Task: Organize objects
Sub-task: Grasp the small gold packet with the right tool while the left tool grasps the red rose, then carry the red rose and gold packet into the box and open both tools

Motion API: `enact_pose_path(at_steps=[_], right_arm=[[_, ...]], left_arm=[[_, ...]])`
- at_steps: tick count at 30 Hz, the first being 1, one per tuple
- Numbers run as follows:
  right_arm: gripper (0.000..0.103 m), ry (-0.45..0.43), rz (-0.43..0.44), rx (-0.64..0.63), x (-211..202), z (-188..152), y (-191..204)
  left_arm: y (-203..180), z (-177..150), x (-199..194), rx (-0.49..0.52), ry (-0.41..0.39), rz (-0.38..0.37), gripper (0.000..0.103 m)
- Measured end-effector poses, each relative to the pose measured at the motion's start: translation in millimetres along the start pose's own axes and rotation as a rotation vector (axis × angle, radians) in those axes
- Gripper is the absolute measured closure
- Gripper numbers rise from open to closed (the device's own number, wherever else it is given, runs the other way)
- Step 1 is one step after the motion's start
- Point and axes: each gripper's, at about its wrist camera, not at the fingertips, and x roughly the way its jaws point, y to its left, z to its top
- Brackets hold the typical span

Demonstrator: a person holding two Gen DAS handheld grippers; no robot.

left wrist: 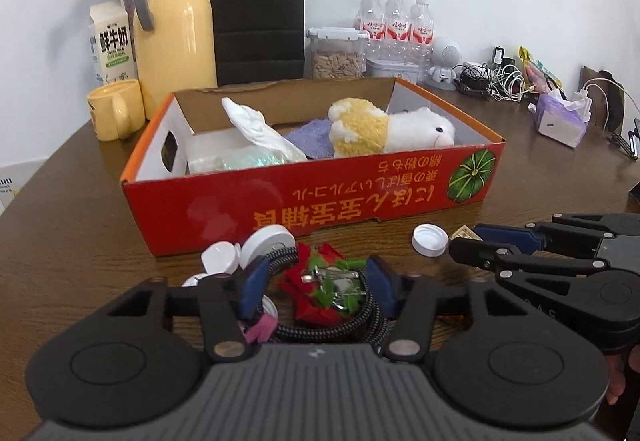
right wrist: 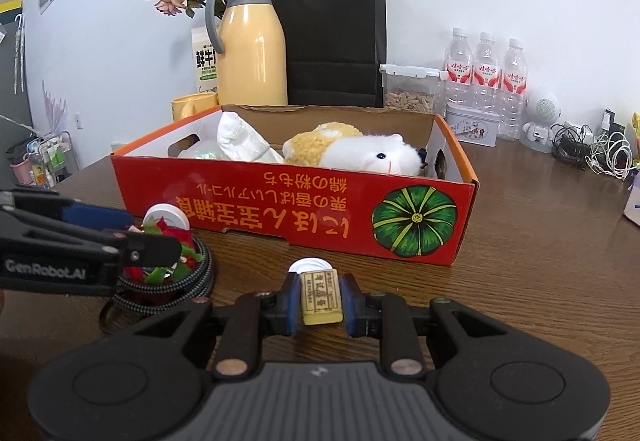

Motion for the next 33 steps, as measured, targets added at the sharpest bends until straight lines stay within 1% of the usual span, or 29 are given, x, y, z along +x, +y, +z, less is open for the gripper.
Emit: enact_pose_path(at_steps=[2,5,9,11,15,22,28,30,33], right_arm=[[0.082,0.001,0.000,0.001,0,0,0],[0.082,0.001,-0.001,0.002,0,0,0],[0.082,0.004,-0.001,0.001,0,0,0],[0.082,0.003,0.000,0.001,0,0,0],[0.082,0.003,0.000,0.001,0,0,0],[0.082,-0.009,-0.007,-0.003,-1,0,1],[0.082,-0.072,-0.022,-0.043,-12,0,6],[0.082,-0.099,-0.026,-0.054,-17,4,8],[0.082,-0.131,-0.007,-0.052,-24,18,10]], left_arm=[[1,-1,3,-0.009,0.011,-0.005,0.052],[3,-2,5,-0.030,0.025,-0.017,0.057],[4,-1,3,-0.042,0.017,-0.035,0.073],[5,-1,2,-0.050,0.012,-0.044,0.076],[7,-1,-2,-0.064,-0.003,-0.056,0.079],[12,6,-12,-0.096,-0.038,-0.066,0.080],[19,16,-23,-0.111,-0.077,-0.077,0.080],[21,21,-27,-0.112,-0.097,-0.086,0.080],[24,32,-32,-0.110,-0.126,-0.097,0.080]])
